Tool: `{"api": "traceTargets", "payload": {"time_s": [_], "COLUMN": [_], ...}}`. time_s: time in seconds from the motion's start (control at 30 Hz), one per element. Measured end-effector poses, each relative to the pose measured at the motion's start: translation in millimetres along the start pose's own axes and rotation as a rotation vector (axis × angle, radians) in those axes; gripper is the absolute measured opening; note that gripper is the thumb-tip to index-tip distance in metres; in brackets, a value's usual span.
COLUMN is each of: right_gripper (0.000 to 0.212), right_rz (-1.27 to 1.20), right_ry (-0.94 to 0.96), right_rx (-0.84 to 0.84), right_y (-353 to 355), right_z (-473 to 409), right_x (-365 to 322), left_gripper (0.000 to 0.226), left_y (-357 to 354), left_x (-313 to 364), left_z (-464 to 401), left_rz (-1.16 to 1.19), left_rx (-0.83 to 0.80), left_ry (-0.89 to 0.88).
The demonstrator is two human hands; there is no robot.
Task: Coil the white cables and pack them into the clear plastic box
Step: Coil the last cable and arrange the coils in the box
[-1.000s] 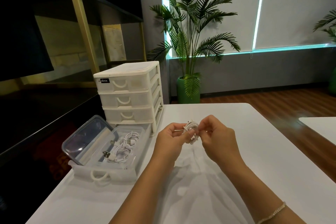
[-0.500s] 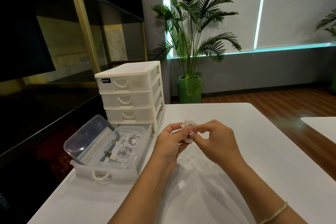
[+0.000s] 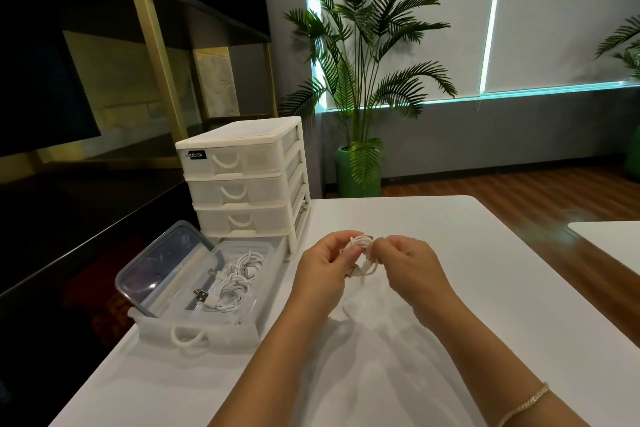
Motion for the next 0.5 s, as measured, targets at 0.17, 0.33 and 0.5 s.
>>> {"api": "traceTargets", "payload": {"time_s": [0.17, 0.33, 0.5], "right_gripper": [0.035, 0.038, 0.032], "right_rz": [-0.216, -0.315, -0.477], "right_ry": [-0.171, -0.18, -0.208], "right_rx": [-0.048, -0.093, -0.036], "right_y": [-4, -7, -4], "right_z": [2, 0, 1], "right_x": [10, 11, 14], "left_gripper": [0.018, 0.018, 0.021], "left_y": [11, 17, 23], "left_x": [4, 3, 4], "left_z": [-1, -2, -2], "left_rz": [-0.117, -0.177, -0.209], "left_rx": [0.052, 0.109, 0.138], "left_ry": [-0.082, -0.093, -0.104]}}
Point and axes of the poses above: each hand's wrist, its own z-axis away from the middle knuckle, its own y-axis out of the back of the hand, x = y × z, the point moved 10 cm from there along -z, towards the middle knuckle
